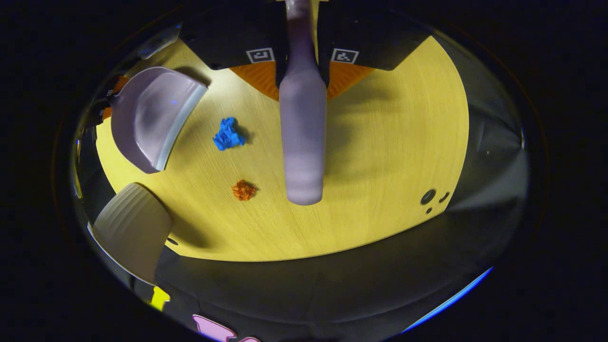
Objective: Pick up the small broom and dustpan from the desktop, sweep the trash into the dustpan with the broom, and then empty the trash into the garbage bin.
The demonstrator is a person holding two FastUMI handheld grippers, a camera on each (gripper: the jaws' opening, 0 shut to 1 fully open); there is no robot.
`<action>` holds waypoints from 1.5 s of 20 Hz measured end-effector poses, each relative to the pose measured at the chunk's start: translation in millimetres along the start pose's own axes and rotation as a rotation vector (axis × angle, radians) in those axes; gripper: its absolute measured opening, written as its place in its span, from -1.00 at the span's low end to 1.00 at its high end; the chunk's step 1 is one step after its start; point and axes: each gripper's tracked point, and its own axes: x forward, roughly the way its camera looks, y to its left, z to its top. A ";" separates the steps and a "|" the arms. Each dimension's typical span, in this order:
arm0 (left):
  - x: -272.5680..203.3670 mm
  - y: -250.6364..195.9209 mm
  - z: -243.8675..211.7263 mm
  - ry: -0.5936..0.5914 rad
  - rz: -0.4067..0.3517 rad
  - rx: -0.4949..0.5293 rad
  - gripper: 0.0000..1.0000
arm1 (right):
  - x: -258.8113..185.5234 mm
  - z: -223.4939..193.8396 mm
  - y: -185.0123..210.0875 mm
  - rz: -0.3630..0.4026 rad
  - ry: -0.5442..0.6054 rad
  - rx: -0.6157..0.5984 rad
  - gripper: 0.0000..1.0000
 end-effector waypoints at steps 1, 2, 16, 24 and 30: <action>9.1 -2.9 8.6 0.007 -0.012 0.037 -0.42 | -0.9 -0.4 -1.5 0.005 0.003 -0.008 -0.20; 17.4 -5.3 17.1 0.015 -0.025 0.067 -0.42 | -0.5 0.2 -2.9 0.011 0.008 -0.014 -0.29; 41.7 -89.0 27.4 0.132 -0.322 0.465 -0.41 | 7.6 2.6 -10.5 0.052 0.009 -0.093 -0.28; 29.7 -147.4 7.7 0.181 -0.454 0.620 -0.41 | 8.9 8.4 -11.4 0.053 -0.014 -0.125 -0.28; -2.6 -184.3 -18.7 0.230 -0.603 0.618 -0.44 | 6.8 23.9 -12.8 0.037 -0.032 -0.133 -0.29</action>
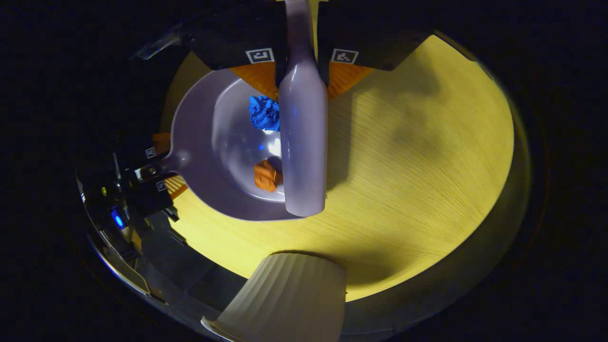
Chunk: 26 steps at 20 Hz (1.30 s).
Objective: Pick up the small broom and dustpan from the desktop, sweep the trash into the dustpan with the broom, and then empty the trash into the garbage bin.
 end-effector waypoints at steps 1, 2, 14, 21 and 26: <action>1.9 -6.9 -0.6 -0.017 -0.003 -0.029 -0.44 | 4.0 0.0 -0.9 -0.004 -0.001 0.001 -0.29; 4.0 -14.3 -1.0 -0.045 0.004 -0.075 -0.42 | 5.9 1.1 -1.1 -0.009 -0.005 0.006 -0.29; -67.4 -9.8 -81.1 -0.399 0.223 -0.483 -0.41 | 4.3 6.3 -0.9 -0.056 -0.022 0.034 -0.29; 7.3 -40.4 -220.2 -0.476 0.297 -0.670 -0.41 | -7.8 12.7 -2.2 -0.062 -0.082 0.029 -0.29; 87.7 -57.1 -268.2 -0.521 0.279 -0.774 -0.42 | -4.5 12.1 0.5 -0.079 -0.097 0.078 -0.29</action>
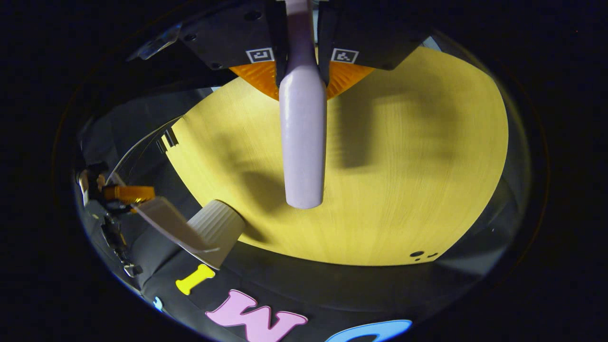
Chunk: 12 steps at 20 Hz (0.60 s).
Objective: Pick up the small broom and dustpan from the desktop, sweep the trash into the dustpan with the broom, and then empty the trash into the garbage bin.
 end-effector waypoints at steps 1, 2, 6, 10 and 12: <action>-4.5 0.3 -1.1 -0.006 -0.001 -0.022 -0.41 | -0.1 -1.1 2.2 -0.002 -0.003 0.016 -0.29; -25.8 3.8 -3.2 -0.011 -0.007 -0.047 -0.41 | 1.4 -0.4 2.4 -0.012 -0.007 0.025 -0.29; -30.0 15.3 -25.5 -0.021 -0.004 -0.122 -0.42 | 9.2 7.9 -7.3 -0.102 -0.052 0.042 -0.29; -36.7 40.2 -36.2 -0.025 0.081 -0.112 -0.42 | 47.0 24.4 -6.9 -0.195 -0.034 0.064 -0.29; -42.8 41.8 -33.5 -0.049 0.088 -0.158 -0.41 | 41.7 17.1 -5.6 -0.212 -0.014 0.102 -0.19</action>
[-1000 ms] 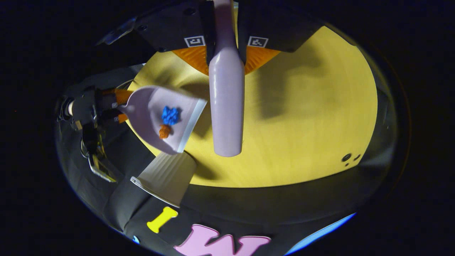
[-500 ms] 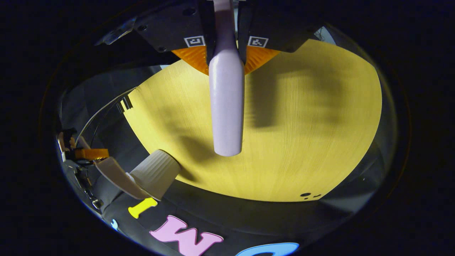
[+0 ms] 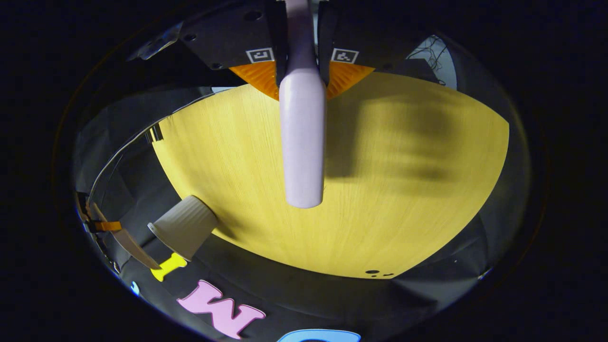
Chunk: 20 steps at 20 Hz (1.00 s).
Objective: Pick up the small broom and dustpan from the desktop, sweep the trash into the dustpan with the broom, and then empty the trash into the garbage bin.
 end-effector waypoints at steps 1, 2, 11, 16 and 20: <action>-1.3 -1.5 -0.8 -0.011 -0.003 -0.029 -0.41 | -1.3 1.6 0.1 0.001 0.010 0.025 -0.29; -2.8 -1.0 -1.5 -0.017 0.000 -0.053 -0.41 | 0.1 2.4 -0.9 -0.001 0.019 0.050 -0.29; -12.5 13.2 1.1 -0.049 0.080 -0.241 -0.44 | 5.9 10.0 10.3 -0.128 0.034 0.221 -0.29; -20.8 22.3 21.0 -0.062 0.126 -0.223 -0.41 | 2.7 12.8 6.0 -0.238 0.048 0.116 -0.29; -21.3 20.0 28.3 -0.065 0.134 -0.218 -0.44 | 0.0 21.5 -17.4 -0.342 0.008 0.001 -0.29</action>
